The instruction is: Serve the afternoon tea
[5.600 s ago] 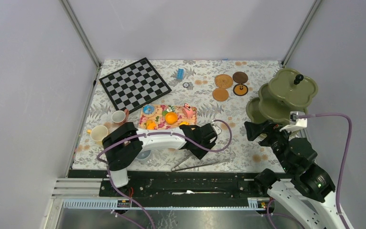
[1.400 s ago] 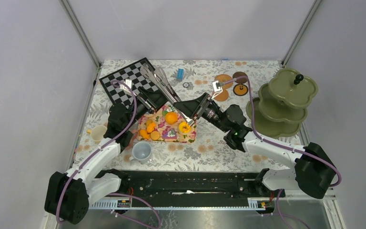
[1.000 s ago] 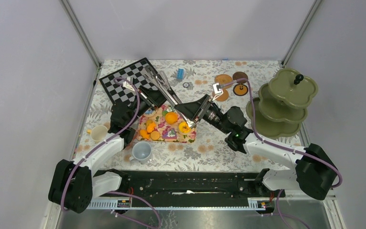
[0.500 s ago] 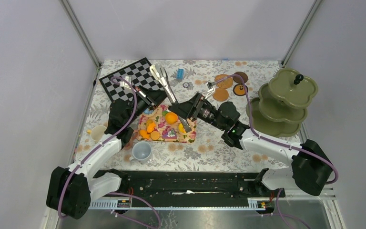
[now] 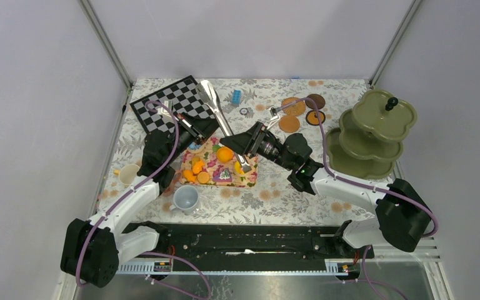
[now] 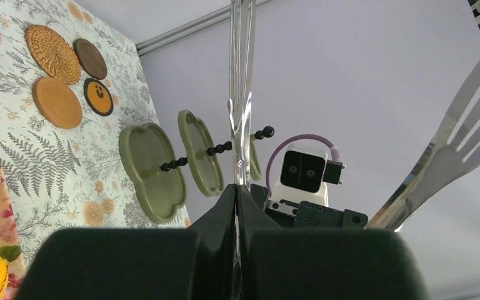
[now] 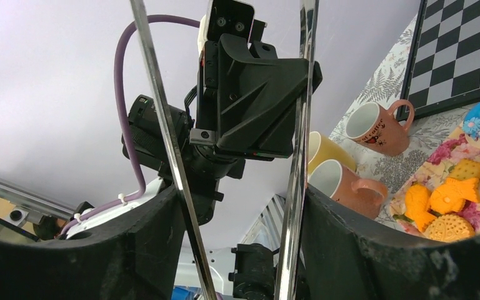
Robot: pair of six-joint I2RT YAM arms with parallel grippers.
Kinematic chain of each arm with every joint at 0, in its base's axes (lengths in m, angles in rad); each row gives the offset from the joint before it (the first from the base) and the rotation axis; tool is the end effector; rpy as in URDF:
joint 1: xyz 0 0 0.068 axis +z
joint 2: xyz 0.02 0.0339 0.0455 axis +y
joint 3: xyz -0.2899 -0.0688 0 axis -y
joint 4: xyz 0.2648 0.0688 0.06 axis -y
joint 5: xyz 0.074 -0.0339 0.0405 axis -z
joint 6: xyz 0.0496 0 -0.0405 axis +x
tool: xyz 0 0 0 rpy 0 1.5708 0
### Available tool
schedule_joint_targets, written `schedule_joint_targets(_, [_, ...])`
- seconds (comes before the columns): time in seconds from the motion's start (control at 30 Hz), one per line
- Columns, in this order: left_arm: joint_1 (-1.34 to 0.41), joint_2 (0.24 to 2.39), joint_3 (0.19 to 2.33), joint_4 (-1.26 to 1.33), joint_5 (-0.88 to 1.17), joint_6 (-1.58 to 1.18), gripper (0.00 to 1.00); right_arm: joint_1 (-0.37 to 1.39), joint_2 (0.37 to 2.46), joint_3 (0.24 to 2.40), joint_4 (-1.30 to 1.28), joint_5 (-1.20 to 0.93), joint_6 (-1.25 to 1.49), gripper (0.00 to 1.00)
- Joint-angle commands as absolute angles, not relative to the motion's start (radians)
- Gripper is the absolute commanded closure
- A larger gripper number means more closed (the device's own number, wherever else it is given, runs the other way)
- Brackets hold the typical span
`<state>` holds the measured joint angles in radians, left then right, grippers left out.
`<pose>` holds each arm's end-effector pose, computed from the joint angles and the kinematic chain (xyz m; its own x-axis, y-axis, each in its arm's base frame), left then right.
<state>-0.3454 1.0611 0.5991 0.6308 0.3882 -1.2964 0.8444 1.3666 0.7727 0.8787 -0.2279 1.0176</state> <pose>0.2388 -0.1059 0.3224 -0.5968 -0.7321 -0.3283 0.3322 0.1470 -0.9317 0.2119 0.2554 0.3333 -0.6441 0.5229 -0.5583 -0.6171 0.0761 0.7832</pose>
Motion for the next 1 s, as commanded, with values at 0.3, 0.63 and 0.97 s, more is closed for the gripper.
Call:
schedule_joint_targets(0.3, [-0.344, 0.961, 0.615, 0.401, 0.302, -1.174, 0.27, 0.849, 1.289, 0.753, 0.851, -0.153, 0.951, 0.40])
schedule_joint_targets(0.63, [-0.336, 0.698, 0.757, -0.330, 0.028, -0.760, 0.01, 0.766, 0.900, 0.830, -0.178, 0.070, 0.382, 0.39])
schedule_joint_targets(0.97, [-0.336, 0.763, 1.093, -0.367, -0.089, -0.569, 0.01, 0.771, 0.956, 0.979, -0.650, 0.069, 0.280, 0.41])
